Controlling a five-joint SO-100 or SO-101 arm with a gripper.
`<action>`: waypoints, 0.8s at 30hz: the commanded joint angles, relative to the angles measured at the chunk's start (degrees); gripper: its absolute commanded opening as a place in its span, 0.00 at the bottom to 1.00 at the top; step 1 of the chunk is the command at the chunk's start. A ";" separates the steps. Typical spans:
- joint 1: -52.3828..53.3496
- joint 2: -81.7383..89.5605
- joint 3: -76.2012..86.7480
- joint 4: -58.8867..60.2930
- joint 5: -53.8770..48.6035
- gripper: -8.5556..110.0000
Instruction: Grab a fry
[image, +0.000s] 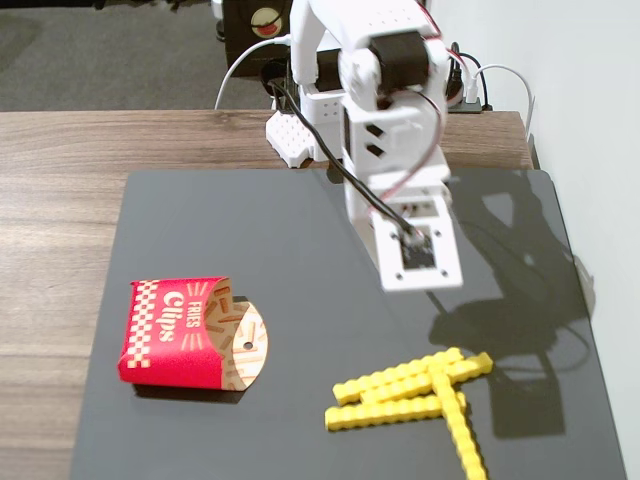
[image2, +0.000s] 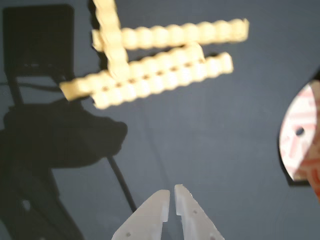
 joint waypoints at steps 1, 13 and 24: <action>-0.97 -3.43 -8.00 0.70 0.62 0.08; -0.53 -19.69 -26.98 4.48 -3.52 0.33; -0.35 -34.63 -42.80 6.06 -3.08 0.34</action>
